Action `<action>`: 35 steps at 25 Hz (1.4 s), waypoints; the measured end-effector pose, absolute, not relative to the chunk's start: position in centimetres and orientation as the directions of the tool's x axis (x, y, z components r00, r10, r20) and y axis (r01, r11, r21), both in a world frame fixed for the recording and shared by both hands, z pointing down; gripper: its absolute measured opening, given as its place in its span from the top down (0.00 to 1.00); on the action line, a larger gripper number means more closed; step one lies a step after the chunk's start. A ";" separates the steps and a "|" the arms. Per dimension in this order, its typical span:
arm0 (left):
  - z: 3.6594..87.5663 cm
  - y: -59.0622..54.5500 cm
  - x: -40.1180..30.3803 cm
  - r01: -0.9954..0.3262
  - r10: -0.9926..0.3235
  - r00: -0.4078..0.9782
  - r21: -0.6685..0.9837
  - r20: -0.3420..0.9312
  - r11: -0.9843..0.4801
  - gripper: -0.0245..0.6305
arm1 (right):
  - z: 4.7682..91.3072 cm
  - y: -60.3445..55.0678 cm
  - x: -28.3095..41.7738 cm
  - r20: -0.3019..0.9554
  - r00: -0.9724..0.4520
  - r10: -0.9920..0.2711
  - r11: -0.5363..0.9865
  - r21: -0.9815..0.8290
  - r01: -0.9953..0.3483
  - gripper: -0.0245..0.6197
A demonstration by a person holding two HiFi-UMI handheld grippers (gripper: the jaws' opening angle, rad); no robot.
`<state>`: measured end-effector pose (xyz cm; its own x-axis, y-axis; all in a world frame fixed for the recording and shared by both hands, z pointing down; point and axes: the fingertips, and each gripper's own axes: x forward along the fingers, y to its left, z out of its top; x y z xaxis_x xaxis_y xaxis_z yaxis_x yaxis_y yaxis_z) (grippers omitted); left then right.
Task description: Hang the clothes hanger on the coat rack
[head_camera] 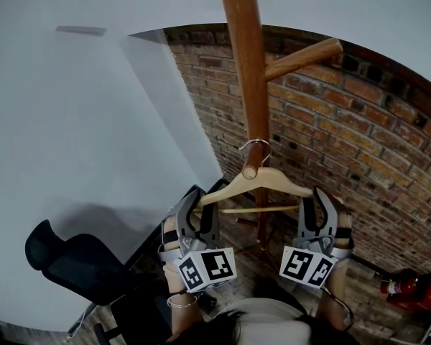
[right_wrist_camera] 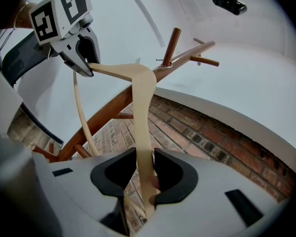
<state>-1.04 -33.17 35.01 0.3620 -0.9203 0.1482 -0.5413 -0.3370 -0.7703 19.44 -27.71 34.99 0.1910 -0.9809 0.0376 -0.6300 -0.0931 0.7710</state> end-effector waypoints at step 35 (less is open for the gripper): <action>34.6 -25.9 -4.4 -0.582 -0.902 0.419 -0.730 0.109 -0.359 0.78 | 35.2 -20.5 15.2 0.032 0.221 -0.975 -0.111 0.789 -0.604 0.78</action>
<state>-4.35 -25.93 34.65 0.4188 -0.9015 0.1091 -0.5819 -0.3587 -0.7299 15.19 -20.55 35.18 0.2212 -0.9747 0.0316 -0.6040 -0.1114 0.7892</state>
